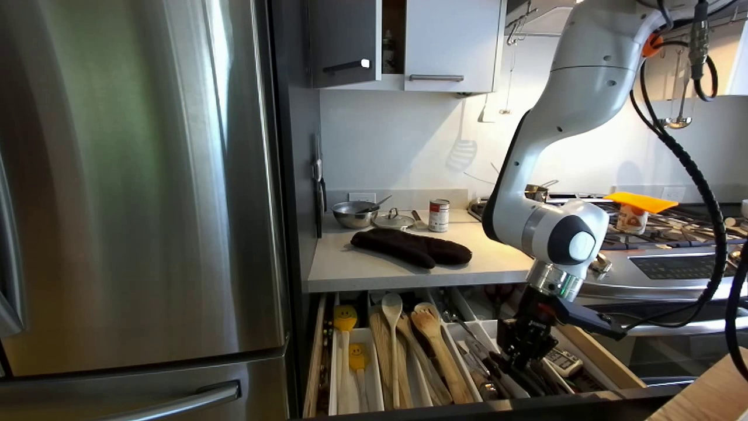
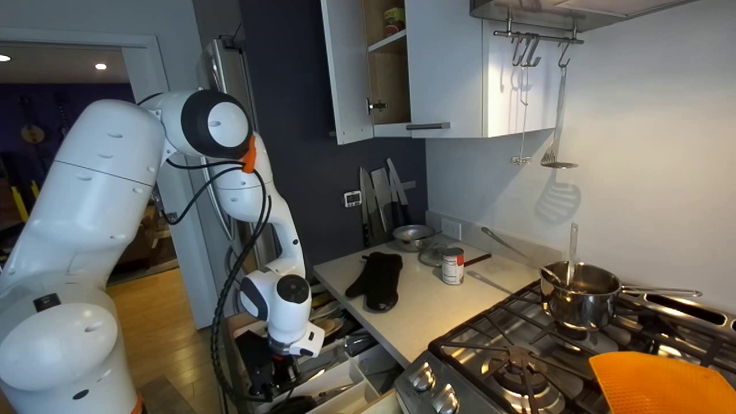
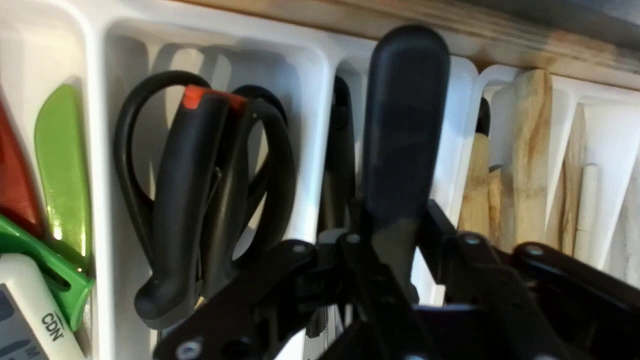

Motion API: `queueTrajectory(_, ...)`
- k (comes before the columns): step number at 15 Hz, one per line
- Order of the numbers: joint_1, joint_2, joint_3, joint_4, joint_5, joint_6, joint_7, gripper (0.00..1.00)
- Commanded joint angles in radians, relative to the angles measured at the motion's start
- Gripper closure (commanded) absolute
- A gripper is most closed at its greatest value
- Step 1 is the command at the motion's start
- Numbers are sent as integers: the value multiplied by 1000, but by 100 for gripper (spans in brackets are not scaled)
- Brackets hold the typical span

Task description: Put the black utensil in the drawer

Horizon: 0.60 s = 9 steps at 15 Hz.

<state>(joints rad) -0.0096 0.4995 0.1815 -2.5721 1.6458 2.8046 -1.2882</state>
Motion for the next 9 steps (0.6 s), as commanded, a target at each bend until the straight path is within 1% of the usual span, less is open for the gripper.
queueTrajectory(1,11,27,4,9,35,19,-49,92)
queueTrajectory(7,27,22,13,10,33,27,-113,92)
queueTrajectory(9,34,27,11,14,35,36,-115,92)
